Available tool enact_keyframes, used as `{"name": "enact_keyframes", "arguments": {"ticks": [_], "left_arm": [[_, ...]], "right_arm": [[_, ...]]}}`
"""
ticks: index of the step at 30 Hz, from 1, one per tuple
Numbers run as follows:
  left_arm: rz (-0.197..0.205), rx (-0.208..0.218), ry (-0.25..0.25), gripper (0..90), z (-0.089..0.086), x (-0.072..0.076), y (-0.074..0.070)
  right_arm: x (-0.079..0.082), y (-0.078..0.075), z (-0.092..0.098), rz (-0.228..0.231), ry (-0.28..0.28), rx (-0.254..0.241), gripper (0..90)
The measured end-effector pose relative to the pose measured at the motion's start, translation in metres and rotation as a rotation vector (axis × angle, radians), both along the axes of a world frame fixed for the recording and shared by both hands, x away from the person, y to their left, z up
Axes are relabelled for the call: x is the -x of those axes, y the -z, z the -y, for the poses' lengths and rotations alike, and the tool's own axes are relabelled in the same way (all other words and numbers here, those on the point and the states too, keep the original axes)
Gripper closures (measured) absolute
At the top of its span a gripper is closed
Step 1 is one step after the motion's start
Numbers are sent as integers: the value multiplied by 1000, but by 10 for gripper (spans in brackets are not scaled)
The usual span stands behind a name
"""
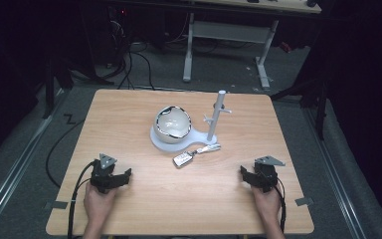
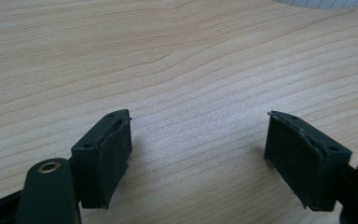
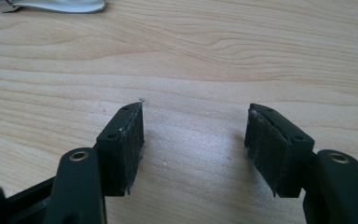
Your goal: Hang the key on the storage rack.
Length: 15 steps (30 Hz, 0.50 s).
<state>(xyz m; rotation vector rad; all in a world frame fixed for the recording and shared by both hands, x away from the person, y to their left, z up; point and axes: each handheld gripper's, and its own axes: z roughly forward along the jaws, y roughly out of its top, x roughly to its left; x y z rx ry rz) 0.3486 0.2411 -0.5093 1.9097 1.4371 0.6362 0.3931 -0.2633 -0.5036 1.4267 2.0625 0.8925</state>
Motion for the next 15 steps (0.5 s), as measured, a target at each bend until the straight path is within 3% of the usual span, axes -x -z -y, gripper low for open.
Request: {"name": "enact_keyframes", "arguments": {"ticks": [15], "left_arm": [[0, 5, 9, 249, 0, -1, 0]], "right_arm": [[0, 0, 0, 0, 1, 0, 377]]}}
